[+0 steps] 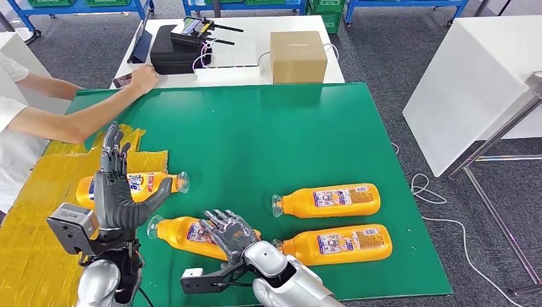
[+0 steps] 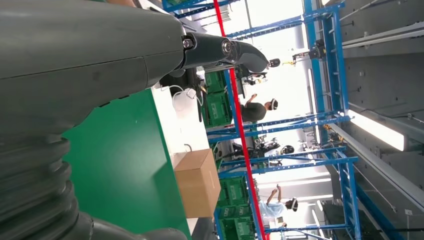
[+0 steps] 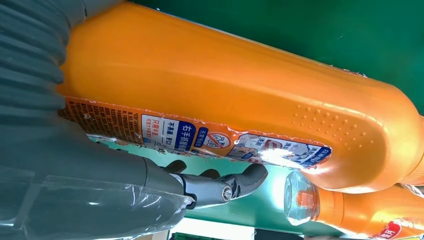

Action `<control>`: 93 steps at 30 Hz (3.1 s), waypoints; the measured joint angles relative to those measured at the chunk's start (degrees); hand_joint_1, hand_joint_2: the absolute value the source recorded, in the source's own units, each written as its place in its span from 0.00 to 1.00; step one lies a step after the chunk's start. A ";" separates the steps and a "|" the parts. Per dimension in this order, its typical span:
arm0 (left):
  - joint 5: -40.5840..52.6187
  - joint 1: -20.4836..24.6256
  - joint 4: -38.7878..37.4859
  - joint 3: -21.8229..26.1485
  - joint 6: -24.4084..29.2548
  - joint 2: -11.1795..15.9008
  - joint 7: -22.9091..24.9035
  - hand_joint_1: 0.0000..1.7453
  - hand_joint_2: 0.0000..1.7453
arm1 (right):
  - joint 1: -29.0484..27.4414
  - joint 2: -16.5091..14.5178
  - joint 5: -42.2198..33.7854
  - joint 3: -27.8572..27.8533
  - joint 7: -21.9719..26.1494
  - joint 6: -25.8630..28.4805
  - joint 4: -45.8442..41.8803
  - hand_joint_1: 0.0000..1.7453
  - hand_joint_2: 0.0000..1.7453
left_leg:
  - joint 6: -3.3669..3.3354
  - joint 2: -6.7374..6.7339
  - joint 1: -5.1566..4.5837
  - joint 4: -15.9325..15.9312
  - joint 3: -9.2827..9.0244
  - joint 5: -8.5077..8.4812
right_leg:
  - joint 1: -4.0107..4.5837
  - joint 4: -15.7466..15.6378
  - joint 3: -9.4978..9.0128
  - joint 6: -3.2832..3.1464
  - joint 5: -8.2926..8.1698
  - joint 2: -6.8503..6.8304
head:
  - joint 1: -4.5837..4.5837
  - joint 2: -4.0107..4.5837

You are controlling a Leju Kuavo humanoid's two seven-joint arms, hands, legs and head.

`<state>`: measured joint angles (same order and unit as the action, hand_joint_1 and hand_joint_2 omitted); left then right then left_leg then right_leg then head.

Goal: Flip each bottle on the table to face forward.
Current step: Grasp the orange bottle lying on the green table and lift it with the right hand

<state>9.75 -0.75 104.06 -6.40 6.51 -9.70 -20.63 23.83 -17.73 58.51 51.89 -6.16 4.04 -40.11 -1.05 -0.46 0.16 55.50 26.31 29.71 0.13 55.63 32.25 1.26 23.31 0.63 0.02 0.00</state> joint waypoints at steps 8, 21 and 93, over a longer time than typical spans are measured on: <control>0.00 0.00 0.00 0.00 0.00 0.00 0.00 0.00 1.00 | 0.04 -0.05 0.00 0.00 0.00 0.00 0.04 0.00 1.00 | 0.00 0.00 0.00 0.00 -0.01 0.00 | 0.00 0.00 -0.01 0.00 0.00 0.00 | 0.00 0.00; 0.00 0.00 0.00 0.01 0.00 0.00 0.00 0.00 1.00 | 0.09 -0.11 0.00 0.00 0.00 0.00 0.17 0.00 1.00 | 0.00 0.00 0.00 0.00 -0.01 0.00 | 0.00 0.00 -0.01 0.00 0.00 0.00 | 0.00 0.00; 3.28 -4.27 3.98 0.63 1.34 -0.09 0.07 0.00 1.00 | -5.60 3.15 -12.03 -8.95 5.94 6.04 -9.10 1.00 1.00 | 0.05 -0.08 0.06 0.00 0.36 0.05 | 0.00 0.01 0.42 -0.03 0.02 0.19 | 0.00 0.00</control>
<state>13.03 -5.02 108.04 -5.78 7.86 -9.79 -20.56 18.23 -14.58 46.48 42.94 -0.22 10.09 -49.21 -1.00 -0.54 0.22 55.50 26.67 29.76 0.14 55.63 32.67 1.23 23.33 0.82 0.02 0.00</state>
